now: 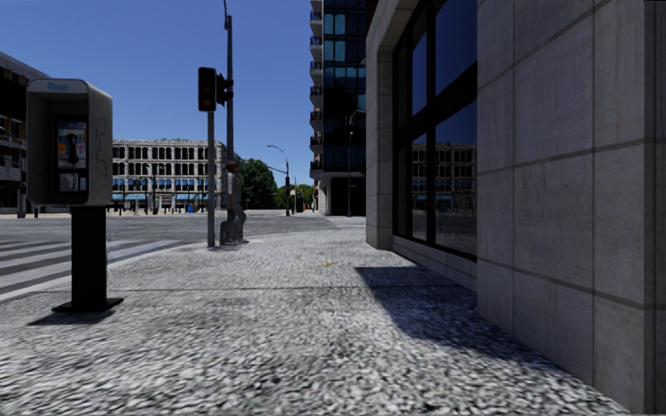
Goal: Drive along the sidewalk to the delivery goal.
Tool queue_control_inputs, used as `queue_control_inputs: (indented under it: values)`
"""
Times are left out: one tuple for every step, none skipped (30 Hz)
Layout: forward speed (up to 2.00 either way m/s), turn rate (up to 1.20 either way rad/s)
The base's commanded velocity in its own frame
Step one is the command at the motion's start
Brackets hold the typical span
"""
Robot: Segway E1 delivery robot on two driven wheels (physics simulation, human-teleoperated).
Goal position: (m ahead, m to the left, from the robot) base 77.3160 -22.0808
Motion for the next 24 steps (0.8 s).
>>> queue_control_inputs:
  values:
    - [2.00, 0.00]
    - [2.00, 0.00]
    - [2.00, 0.00]
    - [2.00, 0.00]
    - [2.00, 0.00]
    - [2.00, 0.00]
    - [2.00, 0.00]
    - [2.00, 0.00]
    - [2.00, 0.00]
    - [2.00, 0.00]
    - [2.00, 0.00]
    - [2.00, 0.00]
    - [2.00, 0.00]
    - [2.00, 0.00]
    - [2.00, 0.00]
    - [2.00, 0.00]
    - [2.00, 0.00]
    - [2.00, 0.00]
    - [2.00, 0.00]
    - [2.00, 0.00]
    - [2.00, 0.00]
    - [2.00, 0.00]
    - [2.00, 0.00]
    - [2.00, 0.00]
